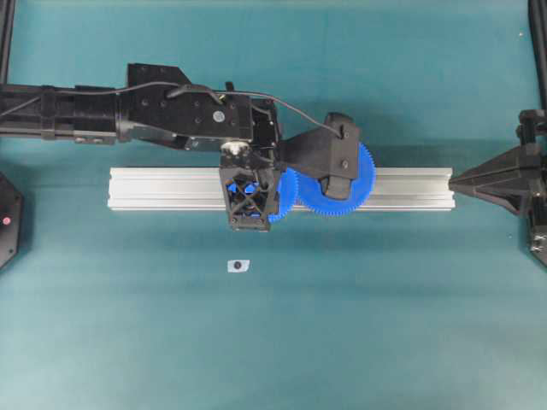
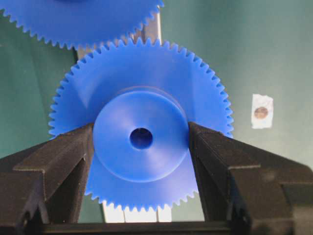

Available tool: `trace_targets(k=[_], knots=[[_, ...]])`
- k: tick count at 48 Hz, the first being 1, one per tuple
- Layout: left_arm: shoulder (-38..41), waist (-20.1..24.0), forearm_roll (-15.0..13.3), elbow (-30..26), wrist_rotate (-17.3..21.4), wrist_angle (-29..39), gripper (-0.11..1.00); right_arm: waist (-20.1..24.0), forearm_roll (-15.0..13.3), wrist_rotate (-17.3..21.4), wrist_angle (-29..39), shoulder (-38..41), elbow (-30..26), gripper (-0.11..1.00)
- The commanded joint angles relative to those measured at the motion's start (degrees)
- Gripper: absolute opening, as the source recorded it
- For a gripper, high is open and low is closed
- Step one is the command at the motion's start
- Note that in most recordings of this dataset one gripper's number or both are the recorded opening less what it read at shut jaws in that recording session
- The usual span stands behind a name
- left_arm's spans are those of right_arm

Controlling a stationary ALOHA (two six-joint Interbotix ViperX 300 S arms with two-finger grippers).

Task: Find the location of the shaft and insert the small gear.
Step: 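Align the gear's bore with the shaft tip using the left gripper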

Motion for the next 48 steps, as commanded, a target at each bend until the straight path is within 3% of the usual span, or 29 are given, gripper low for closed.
trace_targets(k=[1, 28, 48], knots=[[-0.53, 0.35, -0.26, 0.97, 0.0, 0.88, 0.64, -0.09, 0.09, 0.53, -0.35, 0.35, -0.79, -0.01], [-0.7, 3.43, -0.26, 0.0, 3.16, 0.97, 0.64, -0.09, 0.09, 0.62, -0.35, 0.35, -0.7, -0.01], [0.7, 2.99, -0.35, -2.11, 3.25, 1.05, 0.64, -0.09, 0.09, 0.62, -0.35, 0.35, -0.62, -0.01]])
